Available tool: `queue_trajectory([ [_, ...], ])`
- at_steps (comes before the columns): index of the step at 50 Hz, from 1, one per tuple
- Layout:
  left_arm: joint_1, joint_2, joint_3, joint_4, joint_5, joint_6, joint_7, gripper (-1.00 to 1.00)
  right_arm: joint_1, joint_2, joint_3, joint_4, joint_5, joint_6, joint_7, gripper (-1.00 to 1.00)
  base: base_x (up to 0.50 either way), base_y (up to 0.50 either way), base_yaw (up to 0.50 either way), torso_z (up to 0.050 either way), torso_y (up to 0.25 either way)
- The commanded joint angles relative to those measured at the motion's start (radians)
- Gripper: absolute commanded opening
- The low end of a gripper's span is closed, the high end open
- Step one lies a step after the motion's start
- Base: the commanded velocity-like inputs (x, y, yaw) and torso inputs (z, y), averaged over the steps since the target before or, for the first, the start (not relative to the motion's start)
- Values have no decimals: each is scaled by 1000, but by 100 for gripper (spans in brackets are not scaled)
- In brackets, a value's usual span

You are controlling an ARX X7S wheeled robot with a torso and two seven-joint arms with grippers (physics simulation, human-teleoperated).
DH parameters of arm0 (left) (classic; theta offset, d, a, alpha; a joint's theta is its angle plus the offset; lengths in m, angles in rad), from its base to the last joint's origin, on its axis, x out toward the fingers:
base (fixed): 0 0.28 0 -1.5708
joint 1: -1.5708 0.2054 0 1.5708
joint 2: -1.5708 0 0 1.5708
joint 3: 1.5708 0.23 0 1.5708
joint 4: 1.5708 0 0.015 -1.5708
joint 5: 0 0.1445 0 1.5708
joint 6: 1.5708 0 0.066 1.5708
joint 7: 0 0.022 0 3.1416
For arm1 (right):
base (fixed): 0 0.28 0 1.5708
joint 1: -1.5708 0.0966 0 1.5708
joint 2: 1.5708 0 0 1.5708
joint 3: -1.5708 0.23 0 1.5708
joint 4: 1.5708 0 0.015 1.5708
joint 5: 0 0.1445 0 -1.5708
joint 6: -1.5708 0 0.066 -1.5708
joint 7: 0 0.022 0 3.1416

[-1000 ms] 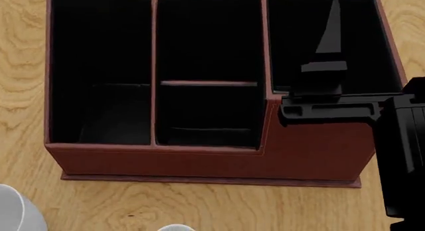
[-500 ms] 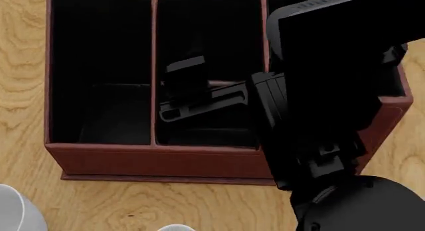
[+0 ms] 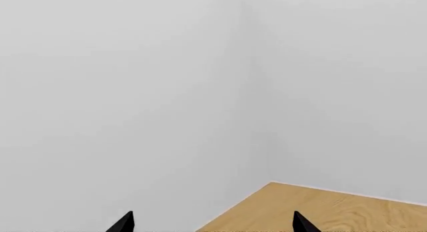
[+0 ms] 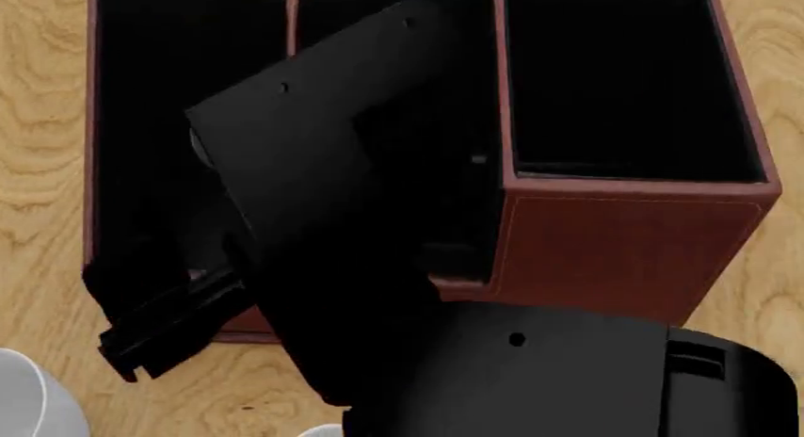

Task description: Pick up the white mug and place it to the right of the caddy.

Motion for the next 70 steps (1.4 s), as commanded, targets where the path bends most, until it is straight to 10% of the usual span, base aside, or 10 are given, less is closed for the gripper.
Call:
queue_trajectory([
  [1,5,8,-25,-1,-5,14,12,100,-3,-31,-130,85,143,-21,91,100,0,0,0,0,0],
  [70,44,60,-80,-62,-69,118,-24,100,-5,-61,-517,245,332,-243,184,100,0,0,0,0,0],
])
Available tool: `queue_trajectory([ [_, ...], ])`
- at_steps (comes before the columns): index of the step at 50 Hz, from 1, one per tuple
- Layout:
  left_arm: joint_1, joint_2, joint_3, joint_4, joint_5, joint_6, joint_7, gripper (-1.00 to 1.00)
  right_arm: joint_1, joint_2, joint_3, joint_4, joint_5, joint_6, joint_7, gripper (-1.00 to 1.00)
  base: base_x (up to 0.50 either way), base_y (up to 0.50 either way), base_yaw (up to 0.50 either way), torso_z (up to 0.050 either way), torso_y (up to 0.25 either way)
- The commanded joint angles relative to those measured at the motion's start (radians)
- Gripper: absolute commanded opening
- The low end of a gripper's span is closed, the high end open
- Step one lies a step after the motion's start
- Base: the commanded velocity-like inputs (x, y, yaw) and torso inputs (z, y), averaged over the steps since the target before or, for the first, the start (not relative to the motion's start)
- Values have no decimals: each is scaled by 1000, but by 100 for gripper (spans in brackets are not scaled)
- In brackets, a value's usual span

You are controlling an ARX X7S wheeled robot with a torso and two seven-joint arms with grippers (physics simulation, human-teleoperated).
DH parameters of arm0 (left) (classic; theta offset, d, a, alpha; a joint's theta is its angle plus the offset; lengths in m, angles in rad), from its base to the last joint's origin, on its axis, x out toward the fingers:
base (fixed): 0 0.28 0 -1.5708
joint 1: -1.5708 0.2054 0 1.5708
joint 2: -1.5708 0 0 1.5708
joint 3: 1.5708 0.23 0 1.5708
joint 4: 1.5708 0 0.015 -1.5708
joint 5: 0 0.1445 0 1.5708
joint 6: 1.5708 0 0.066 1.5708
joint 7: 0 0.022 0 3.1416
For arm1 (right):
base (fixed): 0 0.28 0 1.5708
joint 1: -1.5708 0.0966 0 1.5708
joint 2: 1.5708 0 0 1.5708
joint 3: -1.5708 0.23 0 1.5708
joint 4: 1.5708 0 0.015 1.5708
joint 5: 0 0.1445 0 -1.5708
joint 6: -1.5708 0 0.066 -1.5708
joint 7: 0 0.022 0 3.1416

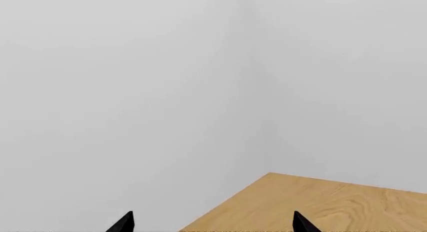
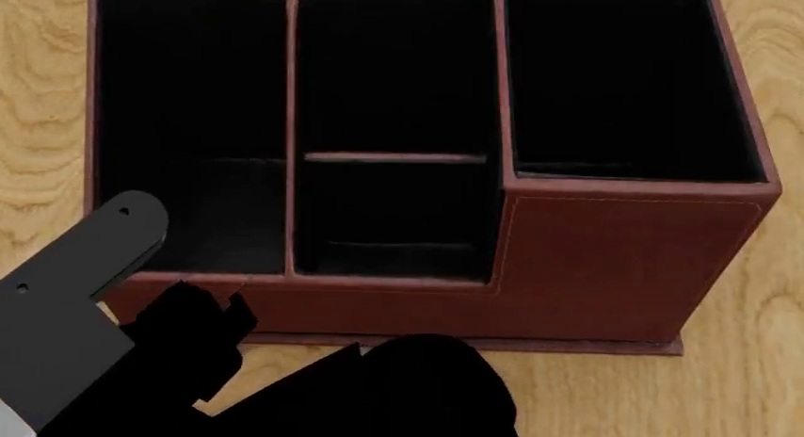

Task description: Pick up the white mug and place it to the right of the caddy.

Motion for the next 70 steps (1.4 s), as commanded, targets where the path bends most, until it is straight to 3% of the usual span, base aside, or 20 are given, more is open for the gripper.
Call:
queue_trajectory([
  [1,10,4,-21,-13,-24,20,-9,100,8,-3,-59,31,-16,-38,-15,100,0,0,0,0,0],
  [70,59,16,-30,-69,-99,88,-80,100,51,-23,-397,231,-154,-286,-208,100,0,0,0,0,0],
])
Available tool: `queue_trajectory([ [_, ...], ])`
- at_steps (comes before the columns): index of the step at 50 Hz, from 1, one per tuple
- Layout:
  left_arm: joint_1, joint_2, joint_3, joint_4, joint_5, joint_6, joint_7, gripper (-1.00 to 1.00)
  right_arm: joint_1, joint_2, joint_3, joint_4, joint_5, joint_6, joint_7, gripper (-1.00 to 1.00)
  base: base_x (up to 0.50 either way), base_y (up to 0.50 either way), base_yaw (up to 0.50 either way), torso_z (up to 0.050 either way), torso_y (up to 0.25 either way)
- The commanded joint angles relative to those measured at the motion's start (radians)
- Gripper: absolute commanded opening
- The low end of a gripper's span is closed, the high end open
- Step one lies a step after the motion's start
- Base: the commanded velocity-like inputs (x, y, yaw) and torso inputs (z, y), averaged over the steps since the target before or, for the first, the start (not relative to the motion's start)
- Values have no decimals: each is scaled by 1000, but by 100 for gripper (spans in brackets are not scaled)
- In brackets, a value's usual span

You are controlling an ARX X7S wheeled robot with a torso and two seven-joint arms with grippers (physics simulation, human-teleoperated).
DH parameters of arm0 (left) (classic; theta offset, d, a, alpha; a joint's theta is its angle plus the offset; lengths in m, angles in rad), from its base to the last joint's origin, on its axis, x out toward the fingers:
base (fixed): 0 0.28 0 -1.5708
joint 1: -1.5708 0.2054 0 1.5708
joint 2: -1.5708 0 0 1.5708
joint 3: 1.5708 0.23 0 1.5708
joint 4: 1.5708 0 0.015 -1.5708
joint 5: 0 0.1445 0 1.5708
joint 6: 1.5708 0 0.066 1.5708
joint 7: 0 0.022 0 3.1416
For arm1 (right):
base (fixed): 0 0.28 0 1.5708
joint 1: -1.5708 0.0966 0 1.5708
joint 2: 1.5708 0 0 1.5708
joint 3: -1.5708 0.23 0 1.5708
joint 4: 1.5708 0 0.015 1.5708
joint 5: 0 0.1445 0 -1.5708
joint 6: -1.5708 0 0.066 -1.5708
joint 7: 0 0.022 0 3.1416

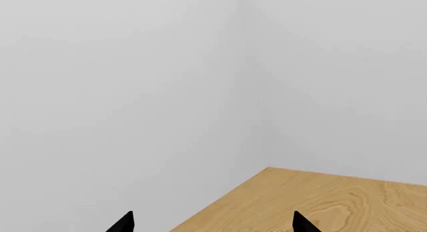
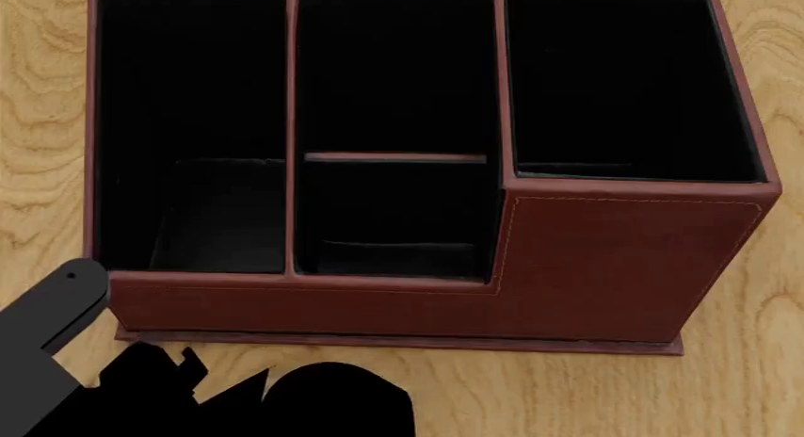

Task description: Pick up the white mug and place it to the right of the caddy.

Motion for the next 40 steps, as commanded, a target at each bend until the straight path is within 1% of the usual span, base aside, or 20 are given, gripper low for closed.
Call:
queue_trajectory([
  [1,9,2,3,-14,-12,15,-16,100,11,-5,-54,31,-9,-45,-26,100,0,0,0,0,0],
  [40,41,-3,-2,-21,-45,22,-48,100,26,-5,-206,125,-16,-166,-95,100,0,0,0,0,0],
])
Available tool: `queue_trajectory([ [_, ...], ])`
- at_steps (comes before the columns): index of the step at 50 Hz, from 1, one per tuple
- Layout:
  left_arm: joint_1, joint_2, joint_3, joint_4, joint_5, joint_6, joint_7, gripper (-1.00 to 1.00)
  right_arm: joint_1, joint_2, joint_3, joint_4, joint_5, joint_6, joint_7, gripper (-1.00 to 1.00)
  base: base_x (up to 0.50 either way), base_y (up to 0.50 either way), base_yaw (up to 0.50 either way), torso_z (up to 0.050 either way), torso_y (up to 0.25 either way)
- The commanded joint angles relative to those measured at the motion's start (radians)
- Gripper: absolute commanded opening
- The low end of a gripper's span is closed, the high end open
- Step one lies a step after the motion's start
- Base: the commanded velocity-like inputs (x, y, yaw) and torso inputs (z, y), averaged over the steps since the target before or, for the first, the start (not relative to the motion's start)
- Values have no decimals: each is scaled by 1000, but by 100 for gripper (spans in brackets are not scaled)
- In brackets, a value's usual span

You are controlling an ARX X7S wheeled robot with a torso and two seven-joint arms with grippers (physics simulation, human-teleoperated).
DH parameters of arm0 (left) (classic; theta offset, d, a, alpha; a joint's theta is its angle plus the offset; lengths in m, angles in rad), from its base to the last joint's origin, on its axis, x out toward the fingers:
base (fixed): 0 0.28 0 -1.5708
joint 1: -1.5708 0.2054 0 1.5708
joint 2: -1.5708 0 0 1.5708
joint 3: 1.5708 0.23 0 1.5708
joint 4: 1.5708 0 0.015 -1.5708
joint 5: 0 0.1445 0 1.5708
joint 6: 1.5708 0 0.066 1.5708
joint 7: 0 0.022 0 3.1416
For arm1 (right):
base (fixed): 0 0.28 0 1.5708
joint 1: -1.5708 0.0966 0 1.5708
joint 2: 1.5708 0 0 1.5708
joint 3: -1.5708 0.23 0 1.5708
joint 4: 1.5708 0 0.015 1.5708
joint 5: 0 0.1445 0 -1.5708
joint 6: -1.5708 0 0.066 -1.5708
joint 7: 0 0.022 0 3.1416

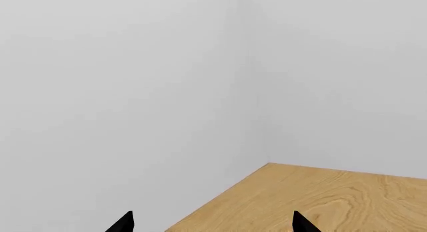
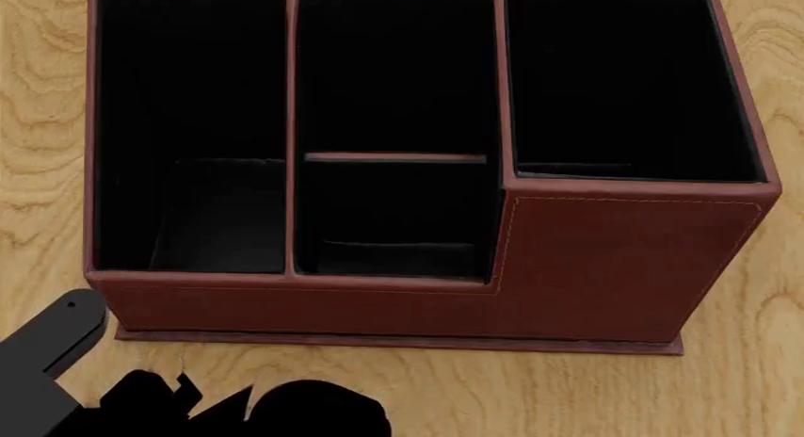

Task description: Pick up the white mug and place it to the right of the caddy.

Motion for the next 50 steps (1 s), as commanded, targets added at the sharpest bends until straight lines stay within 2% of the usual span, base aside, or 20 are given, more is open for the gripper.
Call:
queue_trajectory([
  [1,6,-3,4,-2,-7,-1,-9,100,4,-2,-43,27,1,-33,-18,100,0,0,0,0,0],
  [35,30,-7,13,-20,-31,16,-44,100,35,-9,-161,116,2,-124,-80,100,0,0,0,0,0],
  [50,51,-2,-2,-39,-57,41,-61,100,79,-16,-281,169,45,-225,-108,100,0,0,0,0,0],
])
